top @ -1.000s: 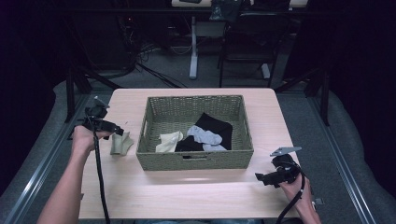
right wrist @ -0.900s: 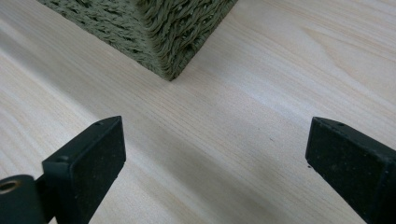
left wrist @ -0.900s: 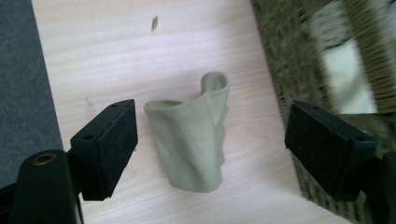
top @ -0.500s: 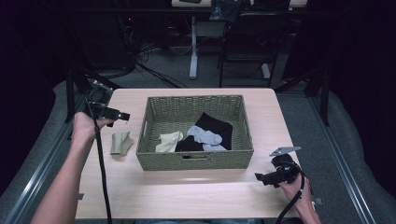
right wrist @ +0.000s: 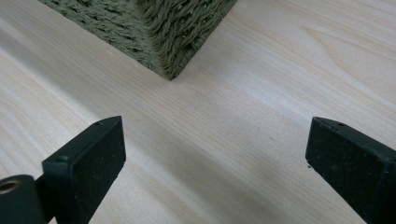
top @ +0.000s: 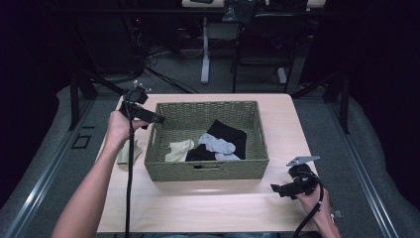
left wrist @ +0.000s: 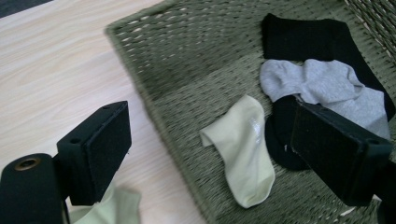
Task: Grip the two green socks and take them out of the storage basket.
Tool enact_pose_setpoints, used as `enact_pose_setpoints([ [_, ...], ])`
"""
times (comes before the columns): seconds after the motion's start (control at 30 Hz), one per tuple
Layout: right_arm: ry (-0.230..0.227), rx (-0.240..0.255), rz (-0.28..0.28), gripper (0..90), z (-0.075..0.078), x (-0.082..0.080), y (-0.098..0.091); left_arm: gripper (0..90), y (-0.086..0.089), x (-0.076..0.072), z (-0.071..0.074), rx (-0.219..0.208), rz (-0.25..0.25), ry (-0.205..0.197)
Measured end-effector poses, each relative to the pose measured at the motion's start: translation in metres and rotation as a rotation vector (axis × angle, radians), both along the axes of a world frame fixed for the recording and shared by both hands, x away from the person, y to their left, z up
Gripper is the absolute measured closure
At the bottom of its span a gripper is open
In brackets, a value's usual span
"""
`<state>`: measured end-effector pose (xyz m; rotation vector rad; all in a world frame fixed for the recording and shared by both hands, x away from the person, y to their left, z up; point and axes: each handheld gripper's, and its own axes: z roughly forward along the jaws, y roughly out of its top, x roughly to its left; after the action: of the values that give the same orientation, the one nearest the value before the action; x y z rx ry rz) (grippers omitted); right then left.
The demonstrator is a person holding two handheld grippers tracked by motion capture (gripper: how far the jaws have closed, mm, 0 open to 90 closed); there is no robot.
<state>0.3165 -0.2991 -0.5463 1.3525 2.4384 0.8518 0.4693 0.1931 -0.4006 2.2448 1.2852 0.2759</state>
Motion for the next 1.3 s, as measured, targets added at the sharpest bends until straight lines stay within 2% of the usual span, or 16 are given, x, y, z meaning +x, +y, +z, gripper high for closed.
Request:
enact_pose_setpoints([
  [0.2,0.001,0.001,0.0,4.4,0.0,0.0,0.0,11.8,-0.024,0.008,-0.014,0.011,-0.04,0.026],
  [0.47,0.001,0.008,0.006,4.4,0.0,0.0,-0.001,11.3,-0.046,0.014,-0.034,0.053,-0.083,0.07],
  [0.87,0.001,0.008,0.006,4.4,0.0,0.0,-0.001,12.2,-0.067,0.018,-0.066,0.095,-0.119,0.141],
  [1.3,0.001,0.005,0.008,4.4,0.001,0.0,-0.001,16.9,-0.081,0.021,-0.091,0.126,-0.145,0.219],
])
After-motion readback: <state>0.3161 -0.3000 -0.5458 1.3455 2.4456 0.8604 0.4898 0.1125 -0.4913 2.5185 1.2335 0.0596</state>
